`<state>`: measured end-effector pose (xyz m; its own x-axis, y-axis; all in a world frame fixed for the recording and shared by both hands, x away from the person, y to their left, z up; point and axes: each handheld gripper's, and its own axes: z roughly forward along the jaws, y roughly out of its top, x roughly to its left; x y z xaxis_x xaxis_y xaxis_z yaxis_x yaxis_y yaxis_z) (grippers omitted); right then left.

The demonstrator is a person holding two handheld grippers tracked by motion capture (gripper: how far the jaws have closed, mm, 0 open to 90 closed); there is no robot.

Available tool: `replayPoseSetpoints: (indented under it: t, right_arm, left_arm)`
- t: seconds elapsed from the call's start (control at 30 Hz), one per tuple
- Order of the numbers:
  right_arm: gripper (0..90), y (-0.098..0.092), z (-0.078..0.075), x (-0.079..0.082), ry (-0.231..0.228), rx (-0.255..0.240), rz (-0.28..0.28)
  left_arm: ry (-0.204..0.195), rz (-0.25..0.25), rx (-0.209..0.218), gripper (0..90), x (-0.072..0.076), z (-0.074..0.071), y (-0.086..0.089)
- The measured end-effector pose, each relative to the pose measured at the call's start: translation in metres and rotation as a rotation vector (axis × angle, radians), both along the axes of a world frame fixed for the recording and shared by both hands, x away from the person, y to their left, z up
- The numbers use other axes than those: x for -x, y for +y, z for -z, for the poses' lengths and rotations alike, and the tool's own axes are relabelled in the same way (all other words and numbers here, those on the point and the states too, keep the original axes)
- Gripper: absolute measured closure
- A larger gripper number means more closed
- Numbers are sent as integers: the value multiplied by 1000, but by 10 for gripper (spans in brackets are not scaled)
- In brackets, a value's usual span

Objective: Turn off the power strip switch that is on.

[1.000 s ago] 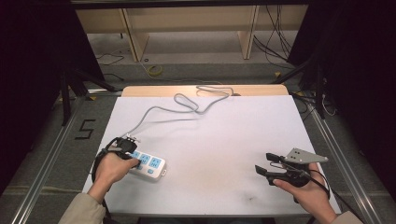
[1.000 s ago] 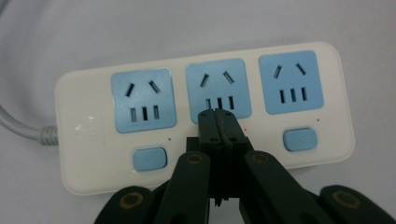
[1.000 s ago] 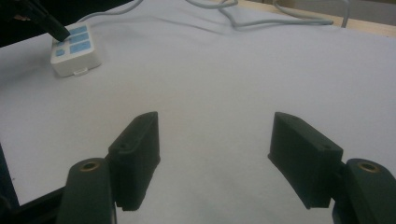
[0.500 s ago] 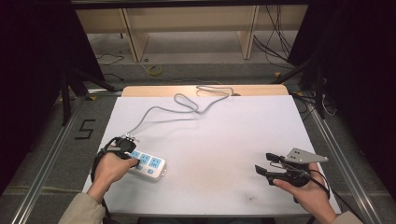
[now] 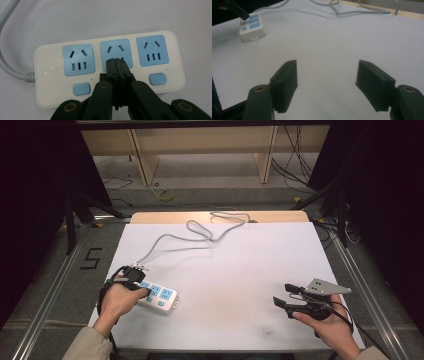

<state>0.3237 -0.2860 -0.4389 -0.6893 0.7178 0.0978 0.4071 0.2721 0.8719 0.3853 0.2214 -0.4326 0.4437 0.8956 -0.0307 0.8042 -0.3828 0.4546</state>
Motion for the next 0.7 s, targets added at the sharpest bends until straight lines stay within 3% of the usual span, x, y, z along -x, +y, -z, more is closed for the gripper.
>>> replayPoseSetpoints:
  t: [0.33, 0.7]
  right_arm:
    - [336, 0, 0, 0, -2, 0, -1]
    - [335, 0, 0, 0, 1, 0, 1]
  left_arm:
    - [-120, -8, 41, 900, 2, -6, 4]
    - [-218, 61, 107, 898, 11, -10, 8]
